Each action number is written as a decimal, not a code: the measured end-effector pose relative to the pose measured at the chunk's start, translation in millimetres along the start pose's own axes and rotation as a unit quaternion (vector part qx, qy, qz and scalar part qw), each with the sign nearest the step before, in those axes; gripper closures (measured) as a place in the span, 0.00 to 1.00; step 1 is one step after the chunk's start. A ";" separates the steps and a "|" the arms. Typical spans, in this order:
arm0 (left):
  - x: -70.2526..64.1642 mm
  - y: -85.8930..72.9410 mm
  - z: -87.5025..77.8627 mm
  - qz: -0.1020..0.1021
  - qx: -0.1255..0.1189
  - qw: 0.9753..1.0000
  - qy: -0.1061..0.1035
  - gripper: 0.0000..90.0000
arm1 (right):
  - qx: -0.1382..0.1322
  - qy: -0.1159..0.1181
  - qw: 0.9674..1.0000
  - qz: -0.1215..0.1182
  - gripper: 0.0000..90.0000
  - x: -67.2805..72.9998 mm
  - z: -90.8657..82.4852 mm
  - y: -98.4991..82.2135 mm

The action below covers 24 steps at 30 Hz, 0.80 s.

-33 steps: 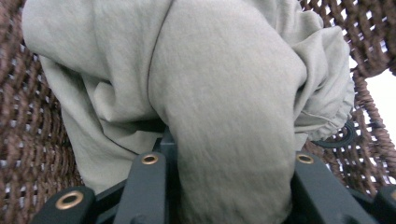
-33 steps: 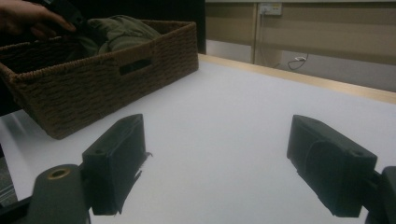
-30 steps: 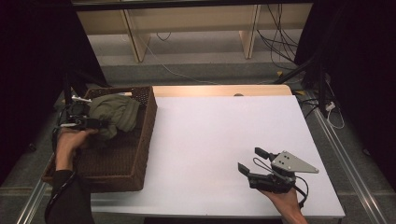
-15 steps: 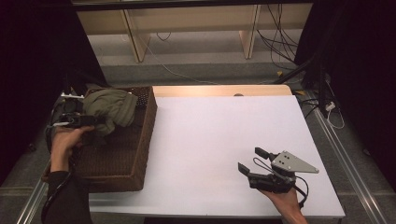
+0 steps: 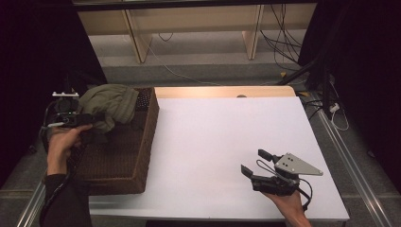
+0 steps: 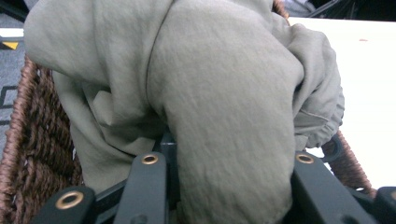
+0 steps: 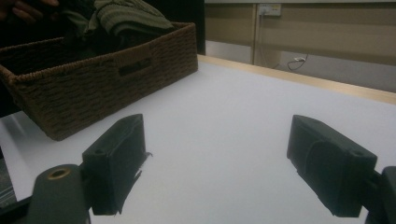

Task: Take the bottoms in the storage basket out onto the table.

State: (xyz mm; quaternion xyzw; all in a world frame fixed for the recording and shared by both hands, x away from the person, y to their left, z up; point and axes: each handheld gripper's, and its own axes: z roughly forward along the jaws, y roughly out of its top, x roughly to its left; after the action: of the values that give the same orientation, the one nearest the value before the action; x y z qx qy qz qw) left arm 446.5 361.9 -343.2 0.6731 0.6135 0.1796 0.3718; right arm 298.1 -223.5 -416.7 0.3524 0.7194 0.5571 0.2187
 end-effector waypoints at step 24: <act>-17.2 8.5 -13.5 0.013 -0.041 0.997 -0.066 0.71 | -0.002 0.001 1.000 0.000 0.23 -0.1 -0.1 0.0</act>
State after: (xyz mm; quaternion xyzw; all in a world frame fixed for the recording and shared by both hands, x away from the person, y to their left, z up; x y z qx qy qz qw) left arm 439.8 349.5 -324.5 0.6757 0.5709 0.1644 0.4363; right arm 298.1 -223.6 -416.7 0.3511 0.7185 0.5593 0.2184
